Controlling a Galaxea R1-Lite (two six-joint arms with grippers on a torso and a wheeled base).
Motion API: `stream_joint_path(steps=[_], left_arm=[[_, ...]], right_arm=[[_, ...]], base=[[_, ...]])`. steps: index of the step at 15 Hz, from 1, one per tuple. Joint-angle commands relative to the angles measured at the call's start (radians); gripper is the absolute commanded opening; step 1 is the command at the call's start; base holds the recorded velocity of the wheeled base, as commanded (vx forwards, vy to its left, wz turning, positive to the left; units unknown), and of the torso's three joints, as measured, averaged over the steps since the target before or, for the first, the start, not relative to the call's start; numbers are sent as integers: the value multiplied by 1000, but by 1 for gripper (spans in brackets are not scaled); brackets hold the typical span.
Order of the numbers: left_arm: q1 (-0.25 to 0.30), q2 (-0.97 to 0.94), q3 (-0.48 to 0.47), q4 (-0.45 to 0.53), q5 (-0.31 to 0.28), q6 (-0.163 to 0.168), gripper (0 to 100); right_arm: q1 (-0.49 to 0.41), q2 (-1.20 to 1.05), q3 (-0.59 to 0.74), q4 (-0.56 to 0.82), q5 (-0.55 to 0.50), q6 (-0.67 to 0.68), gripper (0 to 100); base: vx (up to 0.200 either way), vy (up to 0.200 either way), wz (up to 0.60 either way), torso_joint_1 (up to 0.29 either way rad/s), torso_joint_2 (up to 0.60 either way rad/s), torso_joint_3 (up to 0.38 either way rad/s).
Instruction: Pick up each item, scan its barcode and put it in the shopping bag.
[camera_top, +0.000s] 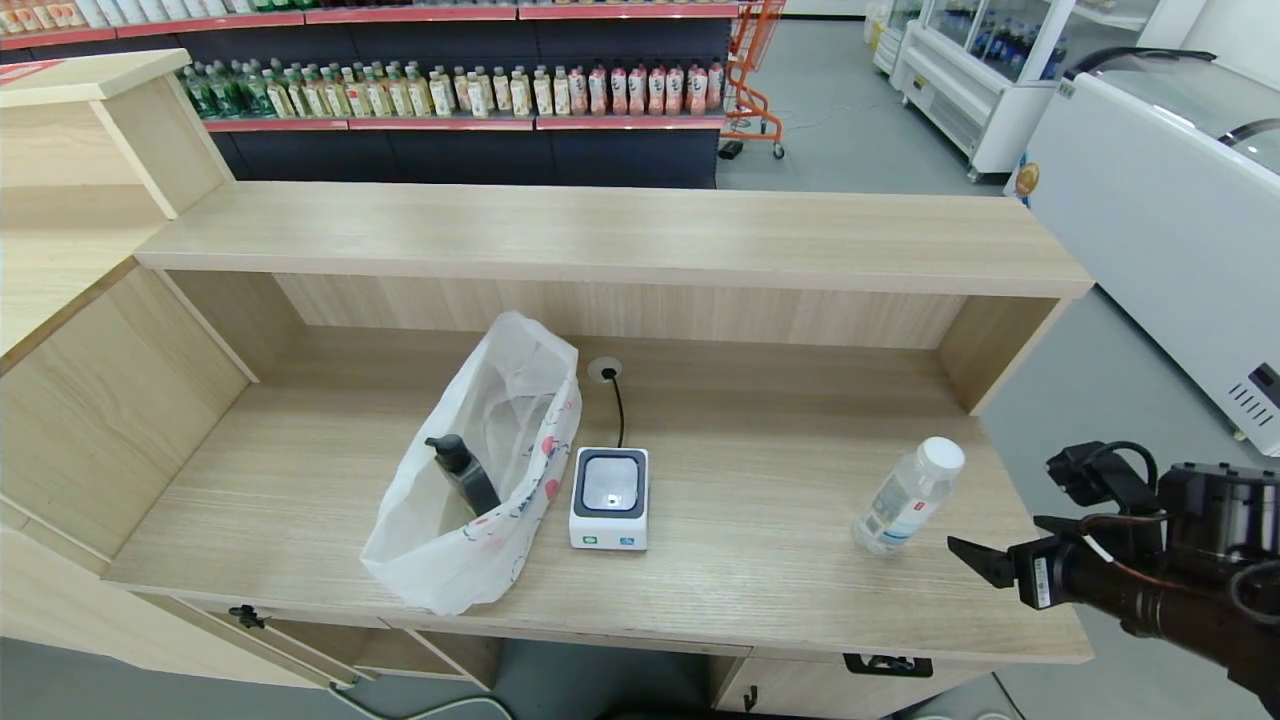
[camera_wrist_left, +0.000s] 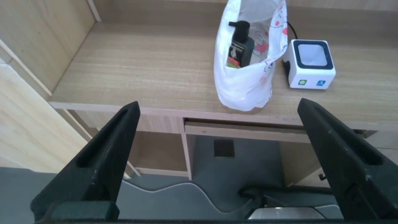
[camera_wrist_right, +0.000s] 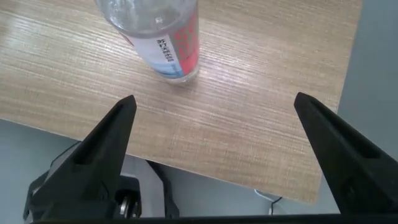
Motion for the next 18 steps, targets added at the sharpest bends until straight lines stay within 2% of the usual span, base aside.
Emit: stream_joint_path(steps=[1, 7, 18], left_arm=[[0, 0, 0, 0, 0, 0, 100], [0, 0, 0, 0, 0, 0, 100], [0, 0, 0, 0, 0, 0, 100]], right_arm=[[9, 58, -1, -21, 5, -4, 100], [9, 107, -9, -133, 140, -40, 100], [14, 232, -22, -309, 210, -96, 100]], base=[[0, 0, 0, 0, 0, 0], [0, 0, 0, 0, 0, 0], [0, 0, 0, 0, 0, 0]])
